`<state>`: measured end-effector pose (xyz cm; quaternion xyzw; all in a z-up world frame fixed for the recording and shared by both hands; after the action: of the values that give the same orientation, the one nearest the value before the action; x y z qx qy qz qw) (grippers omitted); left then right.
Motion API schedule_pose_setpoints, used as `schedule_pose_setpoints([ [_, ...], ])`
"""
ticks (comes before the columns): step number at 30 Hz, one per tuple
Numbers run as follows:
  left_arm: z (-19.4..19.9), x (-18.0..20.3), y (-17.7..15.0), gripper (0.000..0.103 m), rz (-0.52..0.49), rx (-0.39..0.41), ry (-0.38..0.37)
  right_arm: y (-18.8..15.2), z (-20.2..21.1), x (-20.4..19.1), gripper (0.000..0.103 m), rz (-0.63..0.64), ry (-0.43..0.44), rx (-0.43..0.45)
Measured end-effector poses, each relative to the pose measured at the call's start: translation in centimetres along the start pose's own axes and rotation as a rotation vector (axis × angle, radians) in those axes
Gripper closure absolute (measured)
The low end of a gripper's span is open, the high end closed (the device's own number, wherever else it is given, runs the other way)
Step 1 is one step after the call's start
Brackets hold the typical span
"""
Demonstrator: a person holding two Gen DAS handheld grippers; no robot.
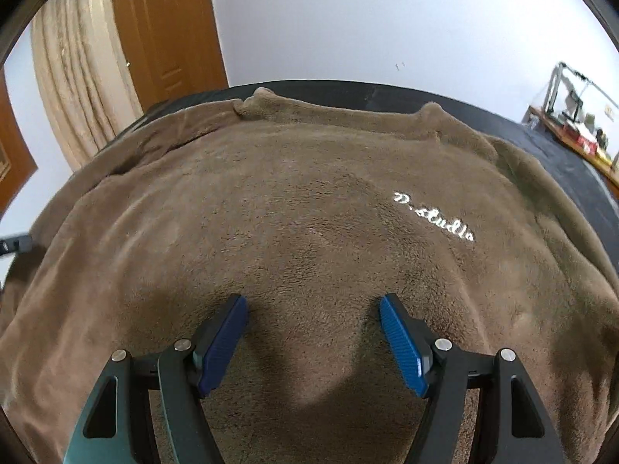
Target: Fold clothes
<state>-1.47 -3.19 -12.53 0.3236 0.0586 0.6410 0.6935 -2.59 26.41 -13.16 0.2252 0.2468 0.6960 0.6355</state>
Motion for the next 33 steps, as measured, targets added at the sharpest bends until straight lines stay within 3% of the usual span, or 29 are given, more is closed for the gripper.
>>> schedule_pose_setpoints([
  [5,-1.1,-0.9,-0.3,0.001,0.011,0.005,0.083,0.1,-0.1,0.6,0.03,-0.025,0.019,0.006],
  [8,-1.2,-1.4,-0.4,0.005,0.05,-0.002,0.056,0.1,-0.1,0.6,0.03,-0.026,0.019,0.006],
  [10,-1.4,-1.6,-0.3,0.029,0.083,-0.013,0.018,0.1,-0.2,0.5,0.03,-0.023,0.016,0.005],
  [11,-1.5,-1.8,-0.3,0.065,0.1,-0.018,-0.001,0.1,-0.2,0.5,0.03,-0.022,0.015,0.005],
  [12,-1.7,-2.1,-0.2,0.094,0.131,-0.025,-0.015,0.2,-0.2,0.6,0.03,-0.024,0.016,0.006],
  [16,-1.7,-4.0,1.2,0.094,0.22,-0.013,-0.024,0.4,-0.3,0.6,0.03,-0.036,0.017,0.008],
  [21,1.4,-3.9,5.3,0.095,0.175,0.097,0.032,0.3,-0.3,1.0,0.03,-0.053,0.013,0.008],
  [29,4.7,-3.9,13.2,0.095,0.022,0.209,0.318,0.3,-0.4,1.1,0.03,-0.055,0.014,0.006],
  [33,2.7,-4.7,14.9,0.091,-0.019,0.174,0.447,0.2,-0.4,1.3,0.03,-0.054,0.014,0.005],
])
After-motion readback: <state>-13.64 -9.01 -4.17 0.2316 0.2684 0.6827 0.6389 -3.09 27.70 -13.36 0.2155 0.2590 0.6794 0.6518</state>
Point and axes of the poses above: each gripper's, at about its wrist camera, not at the fingertips, and z roughly against the way its jaws point, x to its right, y to its top, the point moved 8 cm from there along -z, roughly the way its jaws point, and after that the axes turned 5 degrees about -y, right-handed, at the moved point
